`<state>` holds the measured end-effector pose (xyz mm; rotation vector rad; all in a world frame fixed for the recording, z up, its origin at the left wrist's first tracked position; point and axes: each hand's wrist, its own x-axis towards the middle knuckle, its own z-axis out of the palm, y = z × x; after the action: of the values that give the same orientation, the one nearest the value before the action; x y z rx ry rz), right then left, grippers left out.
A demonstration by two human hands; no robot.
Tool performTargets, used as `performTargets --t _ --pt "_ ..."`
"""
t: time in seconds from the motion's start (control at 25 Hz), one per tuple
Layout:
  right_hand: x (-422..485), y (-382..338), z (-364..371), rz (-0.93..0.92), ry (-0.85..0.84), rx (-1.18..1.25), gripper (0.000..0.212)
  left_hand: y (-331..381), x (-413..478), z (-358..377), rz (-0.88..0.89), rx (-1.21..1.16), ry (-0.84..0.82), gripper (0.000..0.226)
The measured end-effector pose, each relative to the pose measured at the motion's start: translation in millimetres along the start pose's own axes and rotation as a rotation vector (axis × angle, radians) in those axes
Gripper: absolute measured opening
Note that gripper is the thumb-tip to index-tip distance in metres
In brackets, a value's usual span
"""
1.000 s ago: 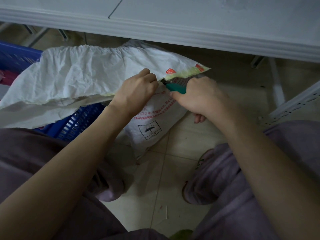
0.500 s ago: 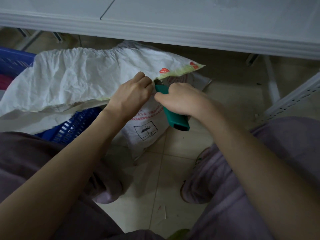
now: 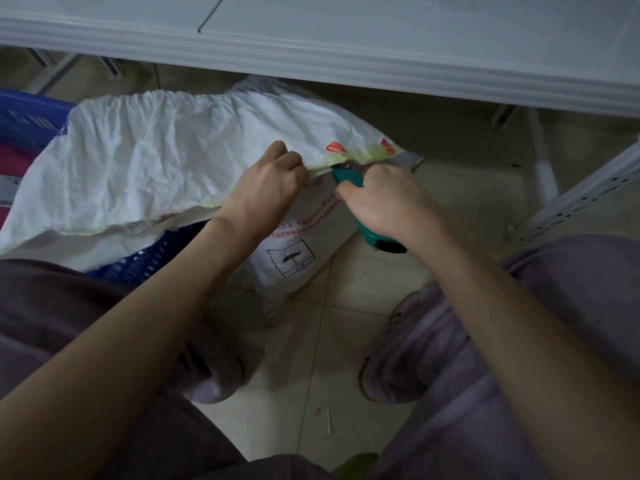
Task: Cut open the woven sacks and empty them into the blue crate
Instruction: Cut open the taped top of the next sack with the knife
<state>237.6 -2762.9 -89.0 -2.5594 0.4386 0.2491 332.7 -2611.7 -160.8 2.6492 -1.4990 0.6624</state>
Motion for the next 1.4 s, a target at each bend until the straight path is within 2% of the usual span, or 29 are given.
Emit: performTargets --t 0.24,0.48,0.56,0.64,0.76,0.88,0.96,1.04,1.12,1.24,1.32,1.4 --pt "-3.0 8.8 2.8 0.013 -0.022 0.017 0.037 -2.9 -1.3 3.5 -0.097 -0.082 0.031 0.019" --pt "-5.2 13.5 4.9 0.044 -0.066 0.029 0.043 -3.3 0.2 7.9 -0.225 -0.068 -0.071 0.007" --pt "-4.4 28.8 -9.3 0.116 -0.007 -0.001 0.038 -29.2 -7.3 3.9 -0.386 -0.081 -0.142 0.012" --pt "0.0 45.7 -24.9 0.222 0.087 -0.057 0.044 -62.5 -18.3 0.4 -0.520 -0.049 -0.114 0.014" --pt "8.5 52.8 -15.3 0.169 0.047 0.019 0.046 -50.8 -21.0 7.1 -0.421 -0.075 -0.032 0.008" --pt "9.6 35.7 4.8 0.069 -0.010 0.136 0.037 -38.0 -12.7 12.9 -0.290 -0.126 0.007 0.021" --pt "13.8 35.0 7.0 0.030 0.073 0.221 0.031 -41.8 -14.8 10.3 -0.240 -0.138 0.033 0.031" --pt "21.7 32.6 6.8 0.033 0.165 0.380 0.023 -42.4 -14.6 5.6 -0.191 -0.152 0.045 0.036" --pt "34.1 25.3 10.6 0.060 0.149 0.661 0.020 -36.4 -12.6 -0.1 -0.152 -0.182 0.021 0.037" --pt "54.0 17.3 23.8 0.172 0.035 1.048 0.031 -35.0 -11.9 -13.3 -0.094 -0.242 0.004 0.040" --pt "64.7 16.3 33.8 0.251 0.069 1.144 0.040 -33.7 -16.7 -26.0 -0.051 -0.275 -0.087 0.038" --pt "70.9 15.1 39.8 0.292 0.152 1.142 0.050 -29.4 -24.9 -39.0 -0.039 -0.286 -0.179 0.040"
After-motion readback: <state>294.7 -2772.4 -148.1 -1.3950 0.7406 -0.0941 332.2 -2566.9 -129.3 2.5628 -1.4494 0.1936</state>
